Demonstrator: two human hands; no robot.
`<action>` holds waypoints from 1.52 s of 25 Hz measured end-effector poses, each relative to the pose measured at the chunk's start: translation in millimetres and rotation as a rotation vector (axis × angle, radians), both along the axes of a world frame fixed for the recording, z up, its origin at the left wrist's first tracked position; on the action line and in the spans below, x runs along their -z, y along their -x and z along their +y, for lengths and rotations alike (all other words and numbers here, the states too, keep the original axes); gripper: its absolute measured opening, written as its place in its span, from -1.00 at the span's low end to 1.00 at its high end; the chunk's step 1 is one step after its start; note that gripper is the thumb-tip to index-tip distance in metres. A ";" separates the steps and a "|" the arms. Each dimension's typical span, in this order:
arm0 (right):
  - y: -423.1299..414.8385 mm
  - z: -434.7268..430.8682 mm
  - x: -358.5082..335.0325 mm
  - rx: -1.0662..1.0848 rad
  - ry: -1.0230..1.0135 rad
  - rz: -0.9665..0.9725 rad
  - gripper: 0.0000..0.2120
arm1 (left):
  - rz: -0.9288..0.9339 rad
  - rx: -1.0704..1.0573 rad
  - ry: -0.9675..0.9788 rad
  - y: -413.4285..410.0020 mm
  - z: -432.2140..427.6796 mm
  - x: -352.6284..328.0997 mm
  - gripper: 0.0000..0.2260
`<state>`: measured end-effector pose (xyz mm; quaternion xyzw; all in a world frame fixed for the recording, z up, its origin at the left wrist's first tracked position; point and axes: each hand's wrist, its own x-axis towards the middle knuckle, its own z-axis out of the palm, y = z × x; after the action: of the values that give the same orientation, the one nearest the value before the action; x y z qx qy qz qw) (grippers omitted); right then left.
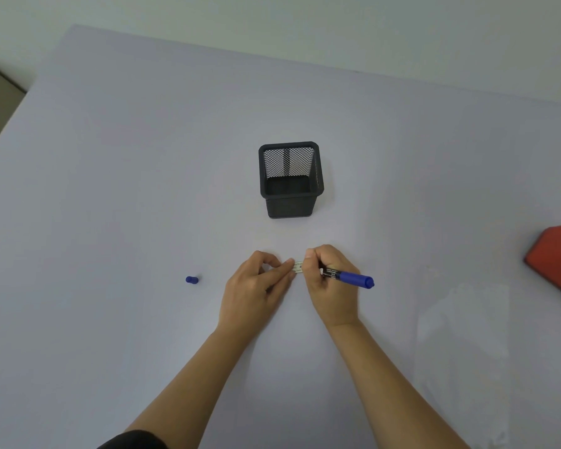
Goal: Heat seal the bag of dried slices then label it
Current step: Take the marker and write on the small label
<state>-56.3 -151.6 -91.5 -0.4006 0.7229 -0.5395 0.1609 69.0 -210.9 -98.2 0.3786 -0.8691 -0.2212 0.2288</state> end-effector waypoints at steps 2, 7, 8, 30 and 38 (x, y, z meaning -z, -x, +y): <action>0.4 -0.2 0.5 0.002 -0.004 0.006 -0.65 | -0.001 0.000 -0.001 0.0 0.0 -0.3 -0.80; 0.7 0.3 -0.1 -0.010 -0.004 0.004 -0.66 | -0.001 -0.001 -0.001 1.0 0.1 -1.1 -0.79; 0.7 0.5 0.3 -0.010 -0.004 0.008 -0.66 | -0.002 0.003 0.001 0.8 0.2 -1.2 -0.79; 2.0 1.5 2.3 -0.009 -0.005 0.005 -0.68 | -0.008 -0.009 0.006 2.0 1.5 -0.8 -0.79; 2.0 0.2 2.0 0.003 -0.015 0.029 -0.66 | 0.003 -0.011 0.017 3.0 1.4 -1.4 -0.80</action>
<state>-58.3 -151.4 -93.5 -0.4059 0.7298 -0.5284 0.1529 66.0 -209.5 -96.8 0.3813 -0.8684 -0.2133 0.2346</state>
